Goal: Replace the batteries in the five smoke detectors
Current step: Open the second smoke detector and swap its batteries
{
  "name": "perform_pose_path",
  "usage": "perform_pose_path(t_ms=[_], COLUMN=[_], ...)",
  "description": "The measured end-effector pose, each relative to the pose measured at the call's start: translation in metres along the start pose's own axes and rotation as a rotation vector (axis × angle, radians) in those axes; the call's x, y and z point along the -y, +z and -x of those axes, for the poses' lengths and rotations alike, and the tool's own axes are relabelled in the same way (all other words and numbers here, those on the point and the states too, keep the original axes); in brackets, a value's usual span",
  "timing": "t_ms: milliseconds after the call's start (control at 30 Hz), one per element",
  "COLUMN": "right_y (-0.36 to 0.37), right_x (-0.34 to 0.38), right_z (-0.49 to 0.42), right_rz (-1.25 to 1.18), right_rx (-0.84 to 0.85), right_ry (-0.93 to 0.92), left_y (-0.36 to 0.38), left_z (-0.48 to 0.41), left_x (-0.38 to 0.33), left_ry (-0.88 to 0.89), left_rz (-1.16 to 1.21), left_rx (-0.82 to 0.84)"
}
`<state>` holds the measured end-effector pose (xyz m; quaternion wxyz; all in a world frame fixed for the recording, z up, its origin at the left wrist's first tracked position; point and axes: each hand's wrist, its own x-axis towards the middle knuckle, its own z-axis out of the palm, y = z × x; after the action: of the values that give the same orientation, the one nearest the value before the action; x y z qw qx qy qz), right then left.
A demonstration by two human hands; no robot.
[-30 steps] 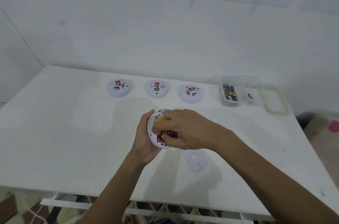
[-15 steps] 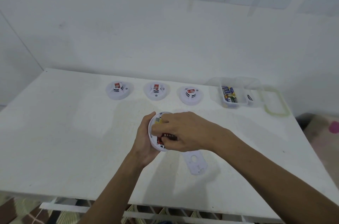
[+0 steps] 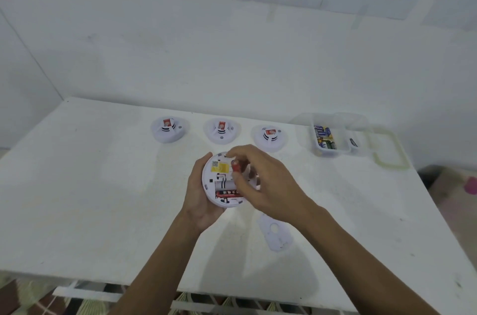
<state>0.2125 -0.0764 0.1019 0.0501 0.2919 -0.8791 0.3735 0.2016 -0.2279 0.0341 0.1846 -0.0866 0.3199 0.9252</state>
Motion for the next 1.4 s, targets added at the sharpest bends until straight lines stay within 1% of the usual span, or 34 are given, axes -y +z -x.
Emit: perform_pose_path(t_ms=[100,200,333,400,567,767,867,933,1133,1300,1400], right_y=[0.001,0.001,0.003,0.007,0.015,0.021,0.023,0.024,0.025,0.027,0.027], right_x=[0.003,0.007,0.012,0.012,0.015,0.020,0.024,0.027,0.028,0.027,0.027], right_z=[0.003,0.005,0.007,0.009,0.012,0.009,0.008,0.009,0.004,0.002,0.004], right_rz=[-0.029,-0.003,0.089,0.127,0.172,0.195,0.144,0.068,-0.138,-0.243,-0.288], right_rx=[-0.066,-0.101,-0.062,-0.079,-0.146,-0.217,-0.258,-0.275,-0.268,-0.250,-0.276], right_ry=[0.047,0.138,0.226,0.257,0.328,0.379,0.420,0.469,0.630,0.688,0.689], left_y=[0.000,0.003,0.009,0.011,0.010,0.009,0.011,0.012,0.011,0.010,0.012], left_z=[-0.001,0.001,0.002,0.002,0.001,-0.002,-0.002,-0.001,0.000,0.000,0.002], left_x=[-0.001,-0.004,-0.004,-0.004,-0.008,-0.006,-0.007,-0.007,-0.005,-0.006,-0.007], left_ry=[0.007,0.033,0.098,0.114,0.107,0.145,0.159,0.169,0.222,0.269,0.271], left_rz=[0.015,0.009,-0.029,-0.034,-0.002,-0.002,-0.003,-0.011,-0.047,-0.065,-0.062], left_rx=[0.006,0.038,0.092,0.110,0.100,0.059,0.028,0.019,-0.026,-0.047,-0.034])
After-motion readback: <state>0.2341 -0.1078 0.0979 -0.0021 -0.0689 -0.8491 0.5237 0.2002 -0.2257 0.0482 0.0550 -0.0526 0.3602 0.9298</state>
